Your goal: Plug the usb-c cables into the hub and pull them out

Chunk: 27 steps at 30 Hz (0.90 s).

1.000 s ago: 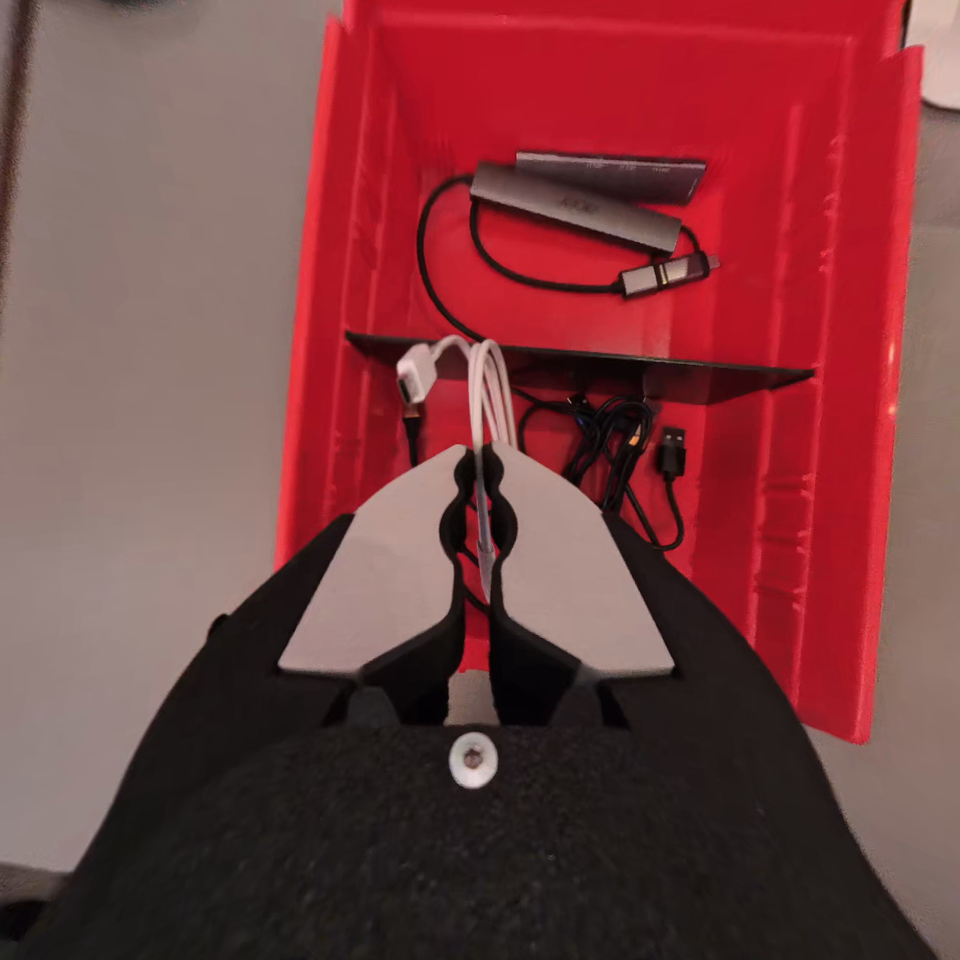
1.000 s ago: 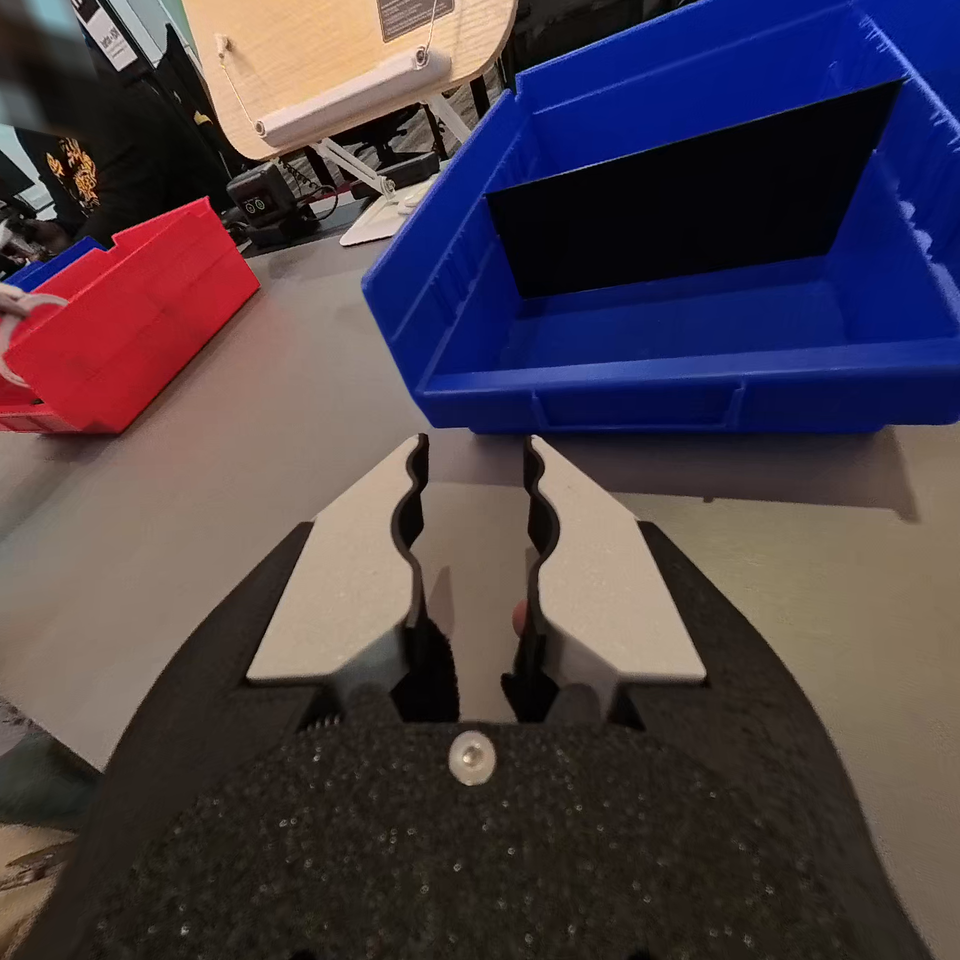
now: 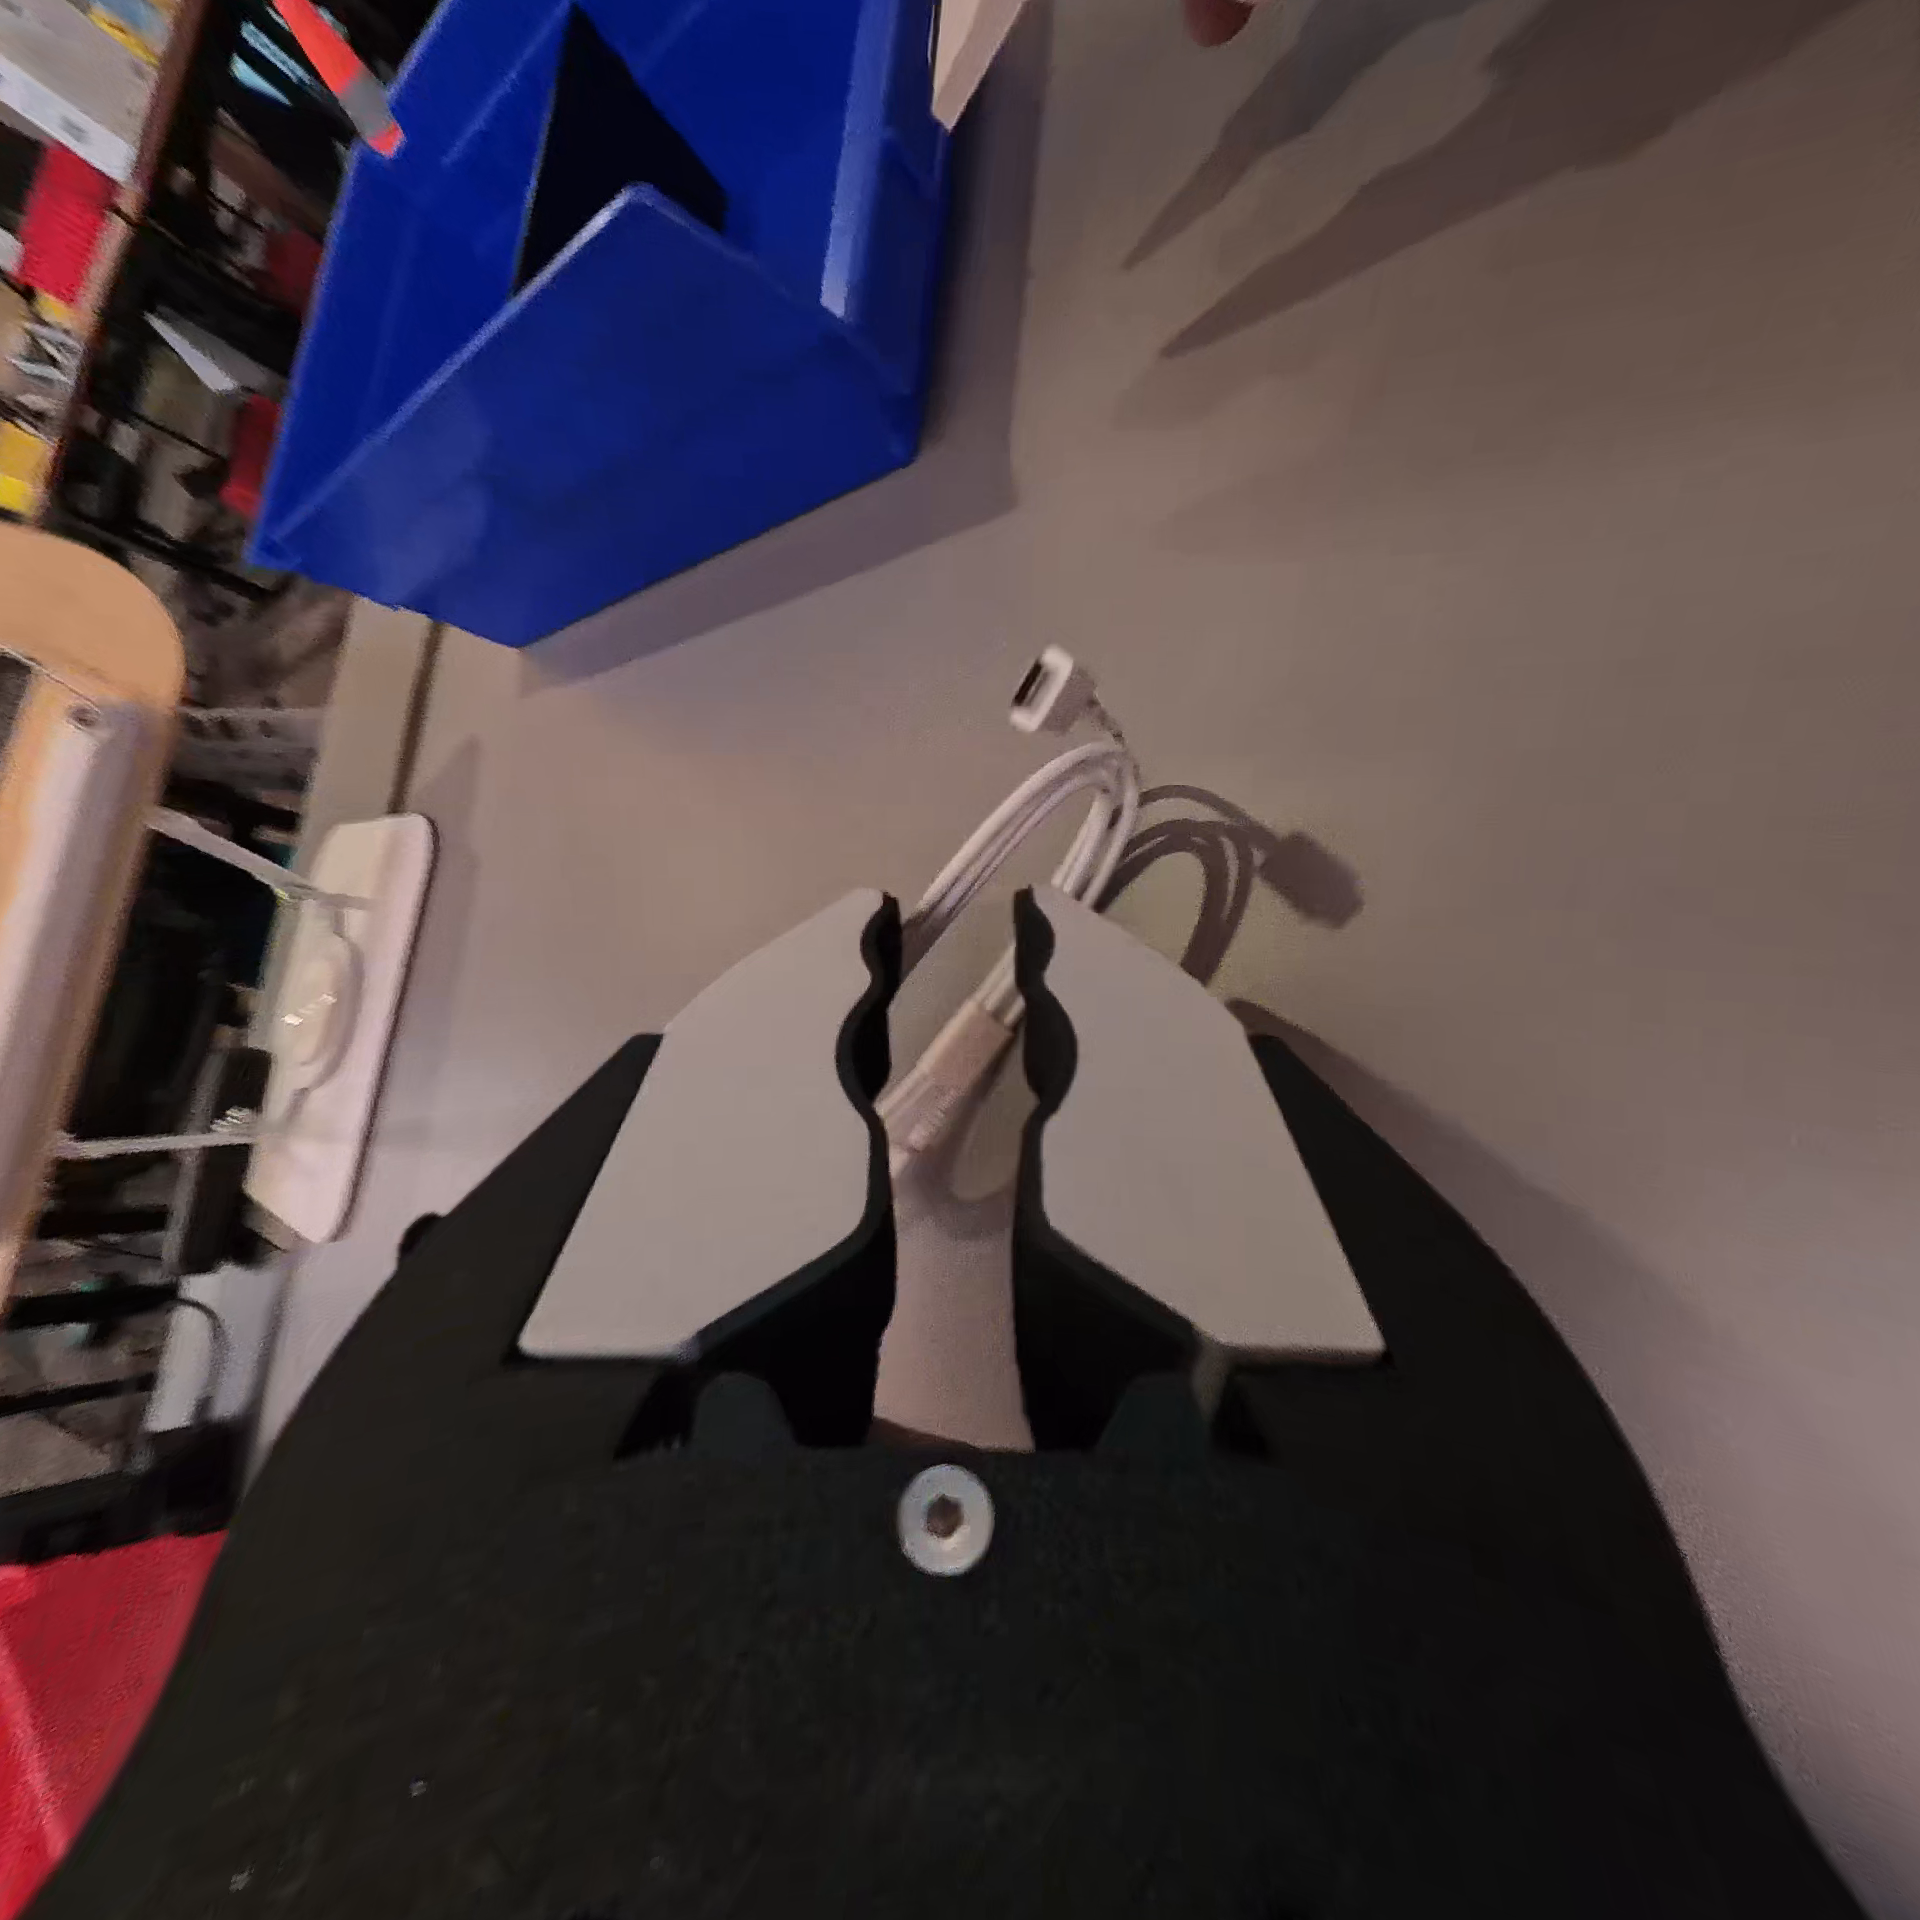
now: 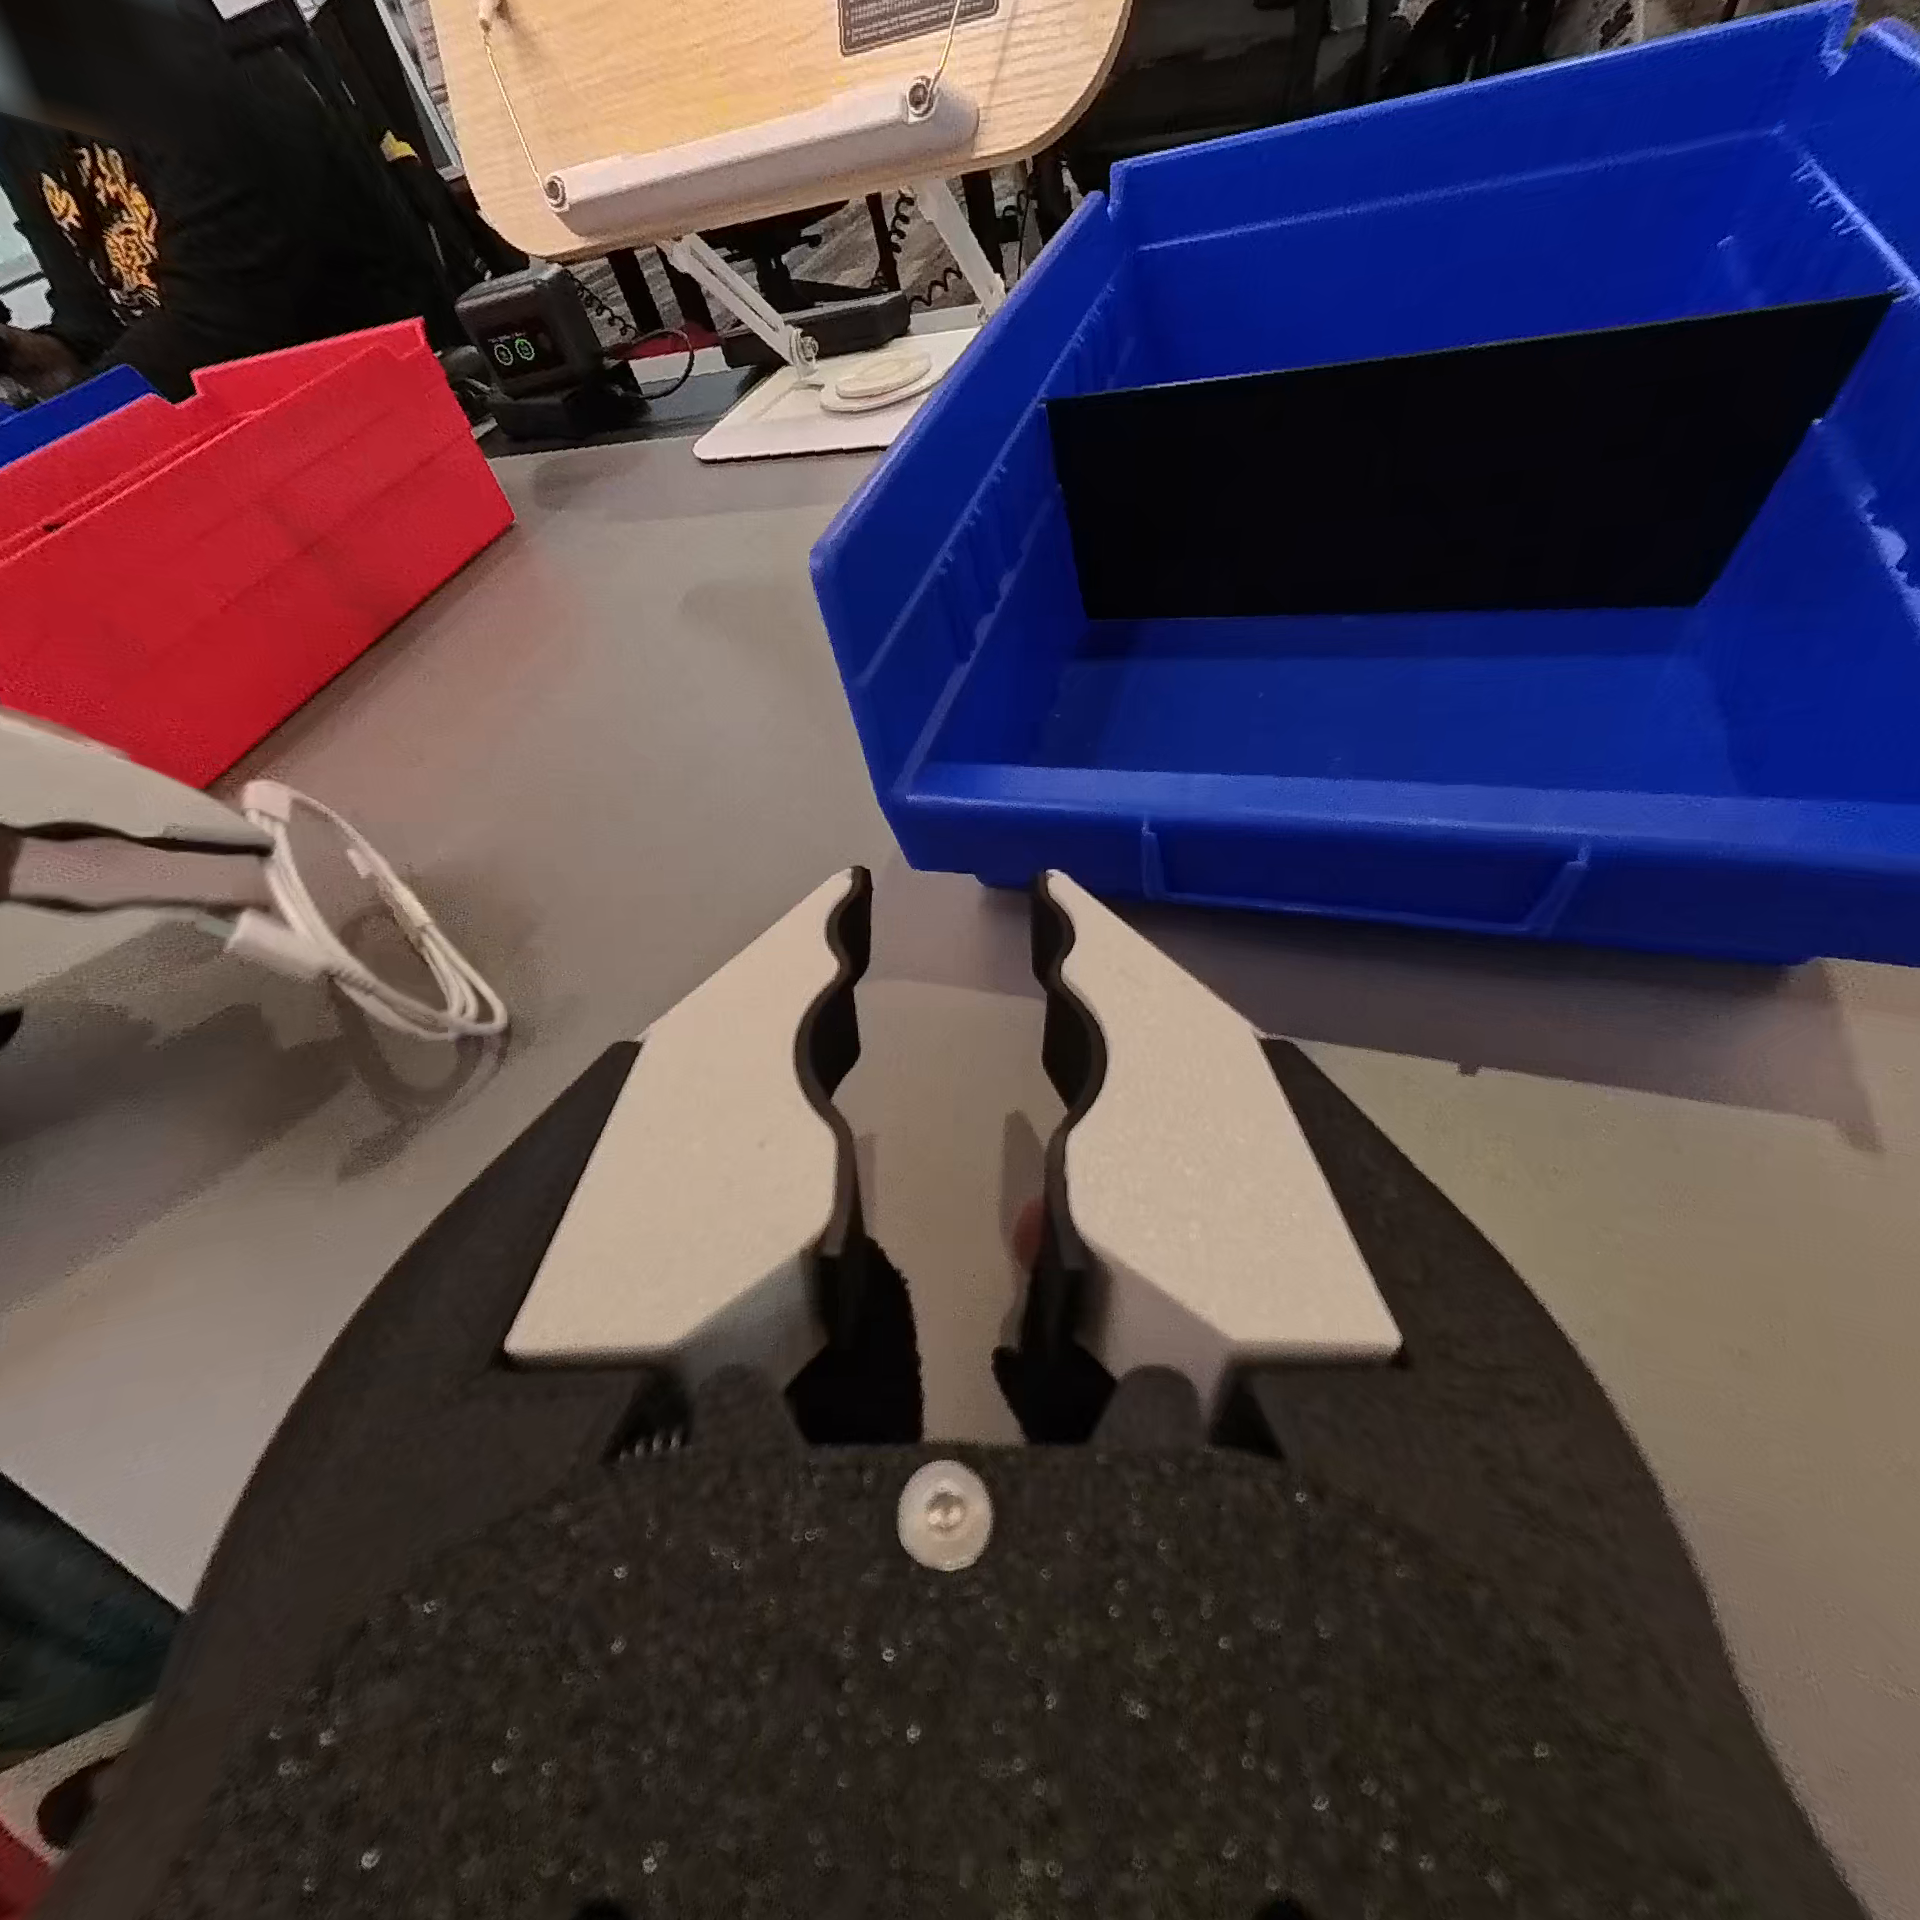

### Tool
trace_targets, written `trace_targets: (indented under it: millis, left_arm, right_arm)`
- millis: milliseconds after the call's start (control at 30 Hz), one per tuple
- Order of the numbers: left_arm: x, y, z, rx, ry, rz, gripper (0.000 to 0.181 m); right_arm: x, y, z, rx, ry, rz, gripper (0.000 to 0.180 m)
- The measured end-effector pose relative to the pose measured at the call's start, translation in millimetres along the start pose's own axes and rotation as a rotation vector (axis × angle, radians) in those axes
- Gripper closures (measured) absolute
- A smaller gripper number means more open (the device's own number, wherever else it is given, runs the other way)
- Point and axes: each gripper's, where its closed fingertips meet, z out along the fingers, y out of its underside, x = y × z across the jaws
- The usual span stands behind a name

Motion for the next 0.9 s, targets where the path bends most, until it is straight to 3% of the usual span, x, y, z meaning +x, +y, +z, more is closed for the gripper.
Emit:
trace_targets:
  millis: [67, 267, 467, 567, 633, 800, 900]
  left_arm:
    - [8, 5, -5, -0.008, 0.045, -0.078, 0.153]
    - [21, 35, -37, -0.045, 0.124, -0.393, 0.151]
    - [40, 69, -59, -0.149, 0.144, -0.770, 0.157]
    - [52, 64, -49, -0.168, 0.159, -0.778, 0.160]
    - [57, 60, -35, -0.194, 0.176, -0.789, 0.150]
    - [42, 38, -2, -0.171, 0.198, -0.792, 0.148]
    - [33, 34, -1, -0.183, 0.182, -0.769, 0.148]
  right_arm:
    - [0, 0, 0, -0.001, -0.004, 0.003, 0.149]
    - [-4, 2, 2, -0.010, -0.011, -0.011, 0.149]
    - [-9, 3, 4, -0.017, -0.024, -0.018, 0.149]
    - [-12, 4, 7, -0.021, -0.031, -0.024, 0.149]
    - [-14, 4, 10, -0.024, -0.038, -0.024, 0.149]
    - [-15, 3, 15, -0.028, -0.045, -0.028, 0.149]
    - [-16, 2, 13, -0.017, -0.047, -0.030, 0.150]
